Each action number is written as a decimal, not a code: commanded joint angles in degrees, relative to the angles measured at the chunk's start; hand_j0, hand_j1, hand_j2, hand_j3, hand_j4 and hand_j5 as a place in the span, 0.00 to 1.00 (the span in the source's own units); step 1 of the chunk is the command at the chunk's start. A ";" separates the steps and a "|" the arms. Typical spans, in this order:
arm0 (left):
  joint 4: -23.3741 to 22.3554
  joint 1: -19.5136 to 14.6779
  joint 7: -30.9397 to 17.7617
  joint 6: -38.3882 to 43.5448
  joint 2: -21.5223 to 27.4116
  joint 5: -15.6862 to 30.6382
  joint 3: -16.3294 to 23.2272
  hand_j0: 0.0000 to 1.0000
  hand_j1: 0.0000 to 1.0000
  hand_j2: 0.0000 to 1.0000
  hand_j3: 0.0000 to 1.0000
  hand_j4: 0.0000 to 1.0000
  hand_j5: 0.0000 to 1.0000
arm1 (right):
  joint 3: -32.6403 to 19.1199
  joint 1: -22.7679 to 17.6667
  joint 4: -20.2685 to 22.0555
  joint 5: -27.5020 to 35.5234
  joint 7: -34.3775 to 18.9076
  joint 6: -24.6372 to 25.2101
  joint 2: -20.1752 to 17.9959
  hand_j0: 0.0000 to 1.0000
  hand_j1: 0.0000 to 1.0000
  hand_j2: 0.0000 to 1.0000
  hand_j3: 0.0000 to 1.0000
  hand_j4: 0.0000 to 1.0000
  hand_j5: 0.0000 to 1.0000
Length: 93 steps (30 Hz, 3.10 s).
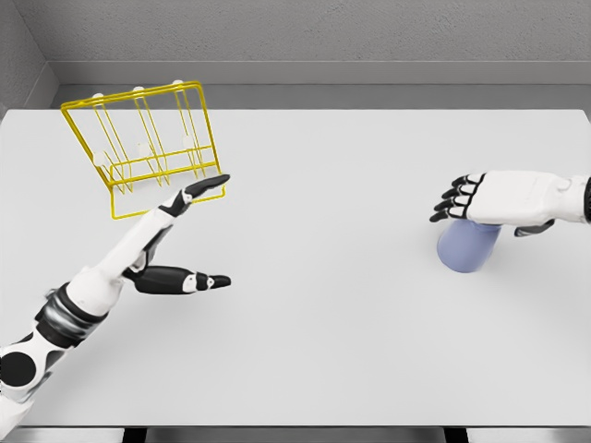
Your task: Place the cup on the cup holder with both arms
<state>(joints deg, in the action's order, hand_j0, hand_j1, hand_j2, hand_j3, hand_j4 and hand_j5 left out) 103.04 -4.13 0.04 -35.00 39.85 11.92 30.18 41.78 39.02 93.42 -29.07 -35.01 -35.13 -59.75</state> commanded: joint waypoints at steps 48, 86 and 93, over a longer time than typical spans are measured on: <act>-5.57 -5.27 -4.43 32.37 -7.16 16.73 6.56 1.00 1.00 1.00 1.00 1.00 1.00 | 1.29 3.69 7.83 -1.78 0.01 0.13 5.44 0.57 0.57 0.57 0.57 0.57 0.57; -7.68 -6.50 -4.43 32.37 -7.07 16.73 6.21 1.00 1.00 1.00 1.00 1.00 1.00 | 4.98 5.27 7.83 -1.08 0.01 0.13 22.31 0.57 0.57 0.57 0.57 0.57 0.57; -7.68 -6.50 -4.43 32.37 -7.07 16.73 6.21 1.00 1.00 1.00 1.00 1.00 1.00 | 5.77 5.36 7.83 -1.78 0.01 0.13 22.31 1.00 1.00 1.00 1.00 1.00 1.00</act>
<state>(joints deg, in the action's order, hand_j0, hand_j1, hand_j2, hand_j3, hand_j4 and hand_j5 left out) 95.35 -10.63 -4.39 -2.63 32.75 28.56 36.39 47.41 44.38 101.24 -30.87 -35.02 -35.15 -37.44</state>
